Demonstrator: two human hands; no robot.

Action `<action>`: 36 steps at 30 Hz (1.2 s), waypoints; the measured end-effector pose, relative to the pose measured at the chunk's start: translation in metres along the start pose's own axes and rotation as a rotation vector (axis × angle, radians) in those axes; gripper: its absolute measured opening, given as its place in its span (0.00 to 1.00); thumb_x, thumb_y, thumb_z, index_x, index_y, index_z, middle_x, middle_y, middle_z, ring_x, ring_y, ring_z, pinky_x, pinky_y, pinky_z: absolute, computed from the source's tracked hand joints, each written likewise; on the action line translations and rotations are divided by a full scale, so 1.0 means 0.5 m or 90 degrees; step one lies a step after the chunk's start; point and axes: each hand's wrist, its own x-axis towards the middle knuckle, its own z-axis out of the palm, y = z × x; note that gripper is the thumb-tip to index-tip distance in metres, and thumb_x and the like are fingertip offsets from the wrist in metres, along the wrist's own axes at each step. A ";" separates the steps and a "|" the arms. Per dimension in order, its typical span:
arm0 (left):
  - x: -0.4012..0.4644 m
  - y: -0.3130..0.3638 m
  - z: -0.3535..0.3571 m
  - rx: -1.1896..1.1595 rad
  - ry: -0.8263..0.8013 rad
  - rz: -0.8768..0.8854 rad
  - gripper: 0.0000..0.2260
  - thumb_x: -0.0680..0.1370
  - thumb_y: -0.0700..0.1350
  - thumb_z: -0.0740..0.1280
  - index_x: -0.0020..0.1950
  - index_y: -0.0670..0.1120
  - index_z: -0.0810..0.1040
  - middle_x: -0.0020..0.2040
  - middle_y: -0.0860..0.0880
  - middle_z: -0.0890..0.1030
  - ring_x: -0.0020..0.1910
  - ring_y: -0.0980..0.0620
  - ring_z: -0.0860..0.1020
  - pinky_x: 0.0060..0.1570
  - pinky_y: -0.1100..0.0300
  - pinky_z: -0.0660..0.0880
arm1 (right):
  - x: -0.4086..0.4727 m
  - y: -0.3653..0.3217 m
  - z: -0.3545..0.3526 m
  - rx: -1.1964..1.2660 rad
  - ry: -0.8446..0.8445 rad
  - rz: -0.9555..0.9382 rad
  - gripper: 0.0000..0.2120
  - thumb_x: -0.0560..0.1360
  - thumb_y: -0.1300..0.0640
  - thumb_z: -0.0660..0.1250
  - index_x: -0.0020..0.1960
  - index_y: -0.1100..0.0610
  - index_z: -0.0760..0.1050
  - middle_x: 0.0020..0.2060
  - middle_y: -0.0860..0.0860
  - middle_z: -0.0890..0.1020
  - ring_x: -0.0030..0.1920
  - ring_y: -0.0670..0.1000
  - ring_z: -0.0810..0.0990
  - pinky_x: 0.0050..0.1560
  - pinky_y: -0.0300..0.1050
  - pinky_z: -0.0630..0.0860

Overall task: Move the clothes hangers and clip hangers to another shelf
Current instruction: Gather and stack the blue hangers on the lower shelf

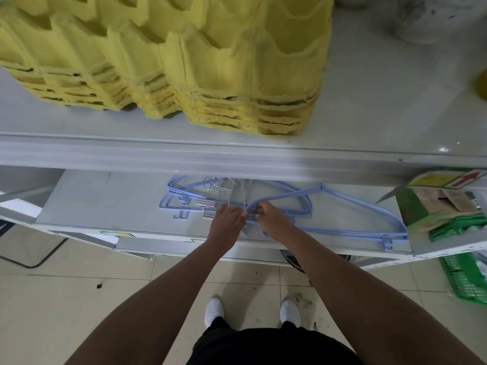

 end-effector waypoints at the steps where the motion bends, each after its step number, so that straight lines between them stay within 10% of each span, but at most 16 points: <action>1: -0.002 -0.003 -0.003 0.010 -0.003 0.002 0.22 0.82 0.51 0.50 0.49 0.42 0.81 0.44 0.47 0.80 0.52 0.47 0.76 0.71 0.47 0.62 | -0.005 -0.006 0.000 -0.001 -0.004 -0.008 0.13 0.78 0.58 0.60 0.62 0.56 0.69 0.58 0.55 0.80 0.48 0.54 0.78 0.51 0.56 0.77; 5: -0.005 -0.003 -0.007 -0.005 -0.023 0.031 0.28 0.80 0.55 0.46 0.58 0.43 0.81 0.54 0.48 0.82 0.62 0.50 0.75 0.76 0.53 0.55 | -0.010 -0.015 0.001 -0.039 -0.035 -0.059 0.22 0.73 0.60 0.68 0.63 0.58 0.63 0.57 0.56 0.79 0.56 0.55 0.80 0.58 0.55 0.77; 10: 0.002 -0.027 0.007 -0.067 -0.077 -0.009 0.22 0.79 0.60 0.49 0.65 0.55 0.75 0.58 0.48 0.79 0.62 0.45 0.74 0.63 0.44 0.71 | -0.003 0.001 -0.001 -0.037 -0.044 -0.075 0.30 0.67 0.55 0.74 0.63 0.55 0.62 0.60 0.53 0.79 0.59 0.54 0.80 0.61 0.56 0.77; 24: -0.005 -0.039 -0.035 0.120 -0.114 -0.048 0.22 0.83 0.55 0.50 0.76 0.53 0.64 0.76 0.51 0.66 0.78 0.50 0.56 0.75 0.46 0.55 | -0.004 0.037 -0.008 -0.027 -0.026 -0.050 0.33 0.71 0.61 0.71 0.73 0.52 0.63 0.59 0.50 0.76 0.59 0.52 0.77 0.63 0.58 0.75; 36: -0.010 -0.096 -0.158 0.048 0.159 -0.053 0.25 0.73 0.61 0.54 0.64 0.52 0.78 0.62 0.49 0.80 0.62 0.44 0.75 0.63 0.49 0.70 | -0.001 -0.070 0.080 0.066 0.369 -0.127 0.15 0.71 0.69 0.64 0.57 0.63 0.75 0.50 0.53 0.73 0.47 0.51 0.74 0.55 0.50 0.75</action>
